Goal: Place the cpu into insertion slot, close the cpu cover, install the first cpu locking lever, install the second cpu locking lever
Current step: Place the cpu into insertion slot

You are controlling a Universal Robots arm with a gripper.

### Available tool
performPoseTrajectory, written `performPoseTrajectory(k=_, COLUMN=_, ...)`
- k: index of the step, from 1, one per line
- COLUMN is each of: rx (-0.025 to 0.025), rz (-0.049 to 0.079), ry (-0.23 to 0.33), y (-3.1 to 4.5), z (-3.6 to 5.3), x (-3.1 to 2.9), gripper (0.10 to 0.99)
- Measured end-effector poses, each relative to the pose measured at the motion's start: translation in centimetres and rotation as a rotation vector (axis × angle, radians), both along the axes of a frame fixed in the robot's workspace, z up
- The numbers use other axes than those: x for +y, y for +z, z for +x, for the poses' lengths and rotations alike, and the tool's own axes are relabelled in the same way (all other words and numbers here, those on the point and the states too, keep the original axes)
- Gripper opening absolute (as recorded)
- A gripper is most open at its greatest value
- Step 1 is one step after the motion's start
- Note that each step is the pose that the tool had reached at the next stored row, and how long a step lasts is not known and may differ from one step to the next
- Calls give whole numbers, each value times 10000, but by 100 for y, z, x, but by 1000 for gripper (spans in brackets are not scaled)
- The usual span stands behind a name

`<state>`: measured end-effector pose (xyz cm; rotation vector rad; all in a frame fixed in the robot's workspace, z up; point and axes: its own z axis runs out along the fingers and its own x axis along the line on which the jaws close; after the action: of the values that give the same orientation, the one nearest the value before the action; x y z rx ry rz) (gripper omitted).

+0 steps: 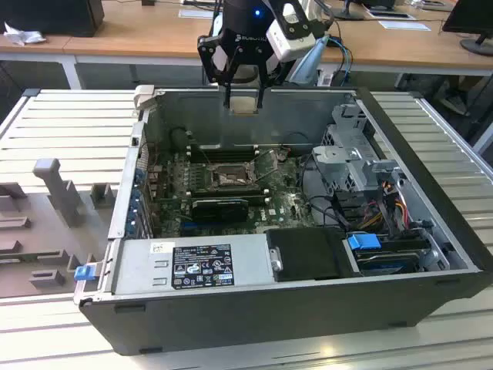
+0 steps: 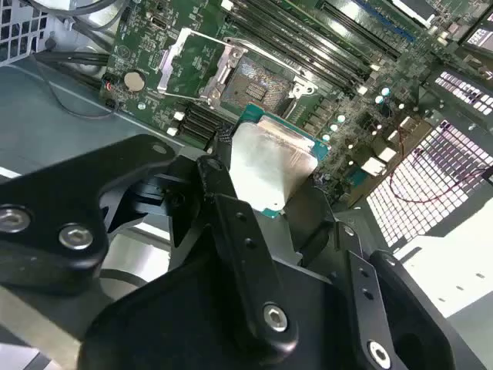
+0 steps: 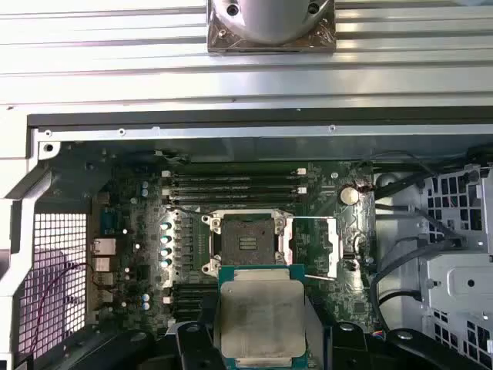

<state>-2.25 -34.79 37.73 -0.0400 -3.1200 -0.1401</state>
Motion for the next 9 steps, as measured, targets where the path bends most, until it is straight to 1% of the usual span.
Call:
performPoseTrajectory(k=3, rx=0, rz=-1, ry=-268, y=0, z=0, x=0, gripper=529)
performPoseTrajectory(k=9, rx=6, rz=-1, ry=-287, y=-14, z=-1, x=-3, gripper=529)
